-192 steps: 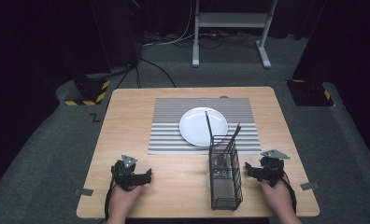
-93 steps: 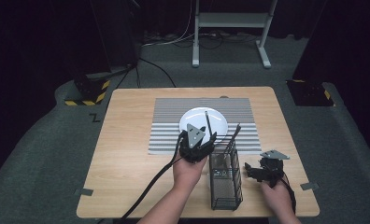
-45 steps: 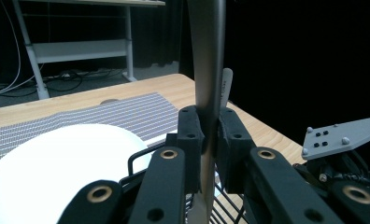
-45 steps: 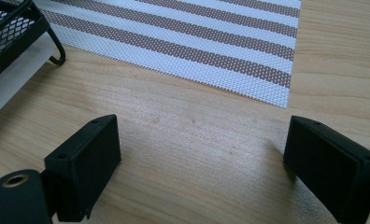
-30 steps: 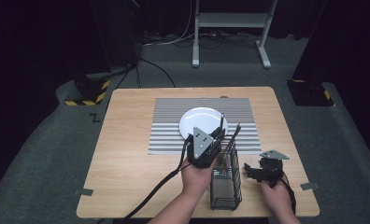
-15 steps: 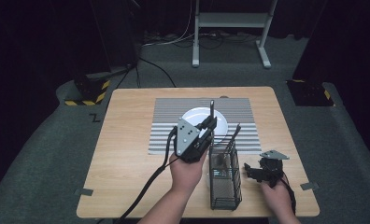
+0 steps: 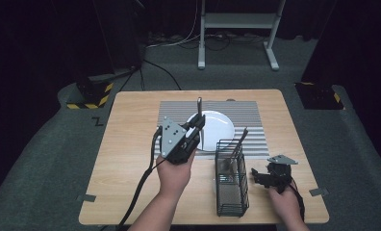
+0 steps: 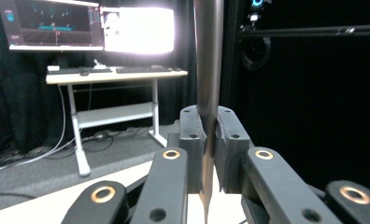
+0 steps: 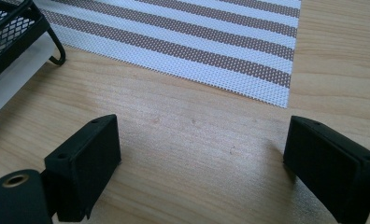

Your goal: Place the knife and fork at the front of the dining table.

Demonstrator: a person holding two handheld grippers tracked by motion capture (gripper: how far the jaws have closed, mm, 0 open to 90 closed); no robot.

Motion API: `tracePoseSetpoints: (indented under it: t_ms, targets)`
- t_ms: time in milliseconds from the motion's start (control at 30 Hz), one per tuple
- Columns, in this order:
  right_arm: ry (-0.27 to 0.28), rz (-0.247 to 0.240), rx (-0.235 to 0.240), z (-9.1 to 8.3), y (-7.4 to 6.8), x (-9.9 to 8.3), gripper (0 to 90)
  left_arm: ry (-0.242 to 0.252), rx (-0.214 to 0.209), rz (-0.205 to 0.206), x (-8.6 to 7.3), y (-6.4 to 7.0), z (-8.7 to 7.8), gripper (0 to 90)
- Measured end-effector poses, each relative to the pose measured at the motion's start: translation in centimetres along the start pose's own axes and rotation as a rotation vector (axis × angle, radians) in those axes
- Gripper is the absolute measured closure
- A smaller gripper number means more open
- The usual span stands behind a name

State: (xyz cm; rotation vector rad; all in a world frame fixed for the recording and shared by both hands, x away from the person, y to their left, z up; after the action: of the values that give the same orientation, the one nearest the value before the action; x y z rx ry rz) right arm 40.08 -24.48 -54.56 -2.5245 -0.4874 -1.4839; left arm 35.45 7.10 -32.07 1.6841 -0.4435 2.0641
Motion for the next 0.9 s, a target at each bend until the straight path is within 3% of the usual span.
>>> tracePoseSetpoints:
  t_ms: [167, 300, 467, 600, 900]
  targets:
    - [-0.001, -0.001, 0.004, 0.0, 0.0, 0.0, 10.6, -0.050, 0.036, -0.005, -2.1, -1.7, -0.3, 82.5]
    - [-0.003, -0.004, 0.007, 0.0, -0.1, 0.0, 10.6, -0.079, 0.053, -0.041, -3.8, -3.0, -0.4, 82.6]
    - [-0.003, -0.006, 0.008, 0.0, -0.1, 0.0, 10.6, -0.112, 0.083, -0.050, -5.4, -4.3, -0.5, 82.6]
    - [0.000, -0.009, 0.013, 0.0, -0.1, 0.0, 10.6, -0.144, 0.114, -0.040, -6.5, -5.4, -0.1, 82.6]
    - [-0.003, -0.009, 0.016, 0.0, -0.1, 0.0, 10.6, -0.219, 0.166, -0.062, -9.2, -8.0, 1.1, 82.6]
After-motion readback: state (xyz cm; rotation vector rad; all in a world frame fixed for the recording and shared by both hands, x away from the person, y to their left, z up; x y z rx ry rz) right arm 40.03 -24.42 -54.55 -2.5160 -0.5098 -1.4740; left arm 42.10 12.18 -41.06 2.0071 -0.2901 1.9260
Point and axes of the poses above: each handheld gripper's, and its own axes: z roughly forward along the jaws, x roughly out of its top, y roughly to its right, the point moved 3 cm from there along z, roughly forward along the jaws, and after that the axes turned 14 degrees about y, right-handed, at the moved point
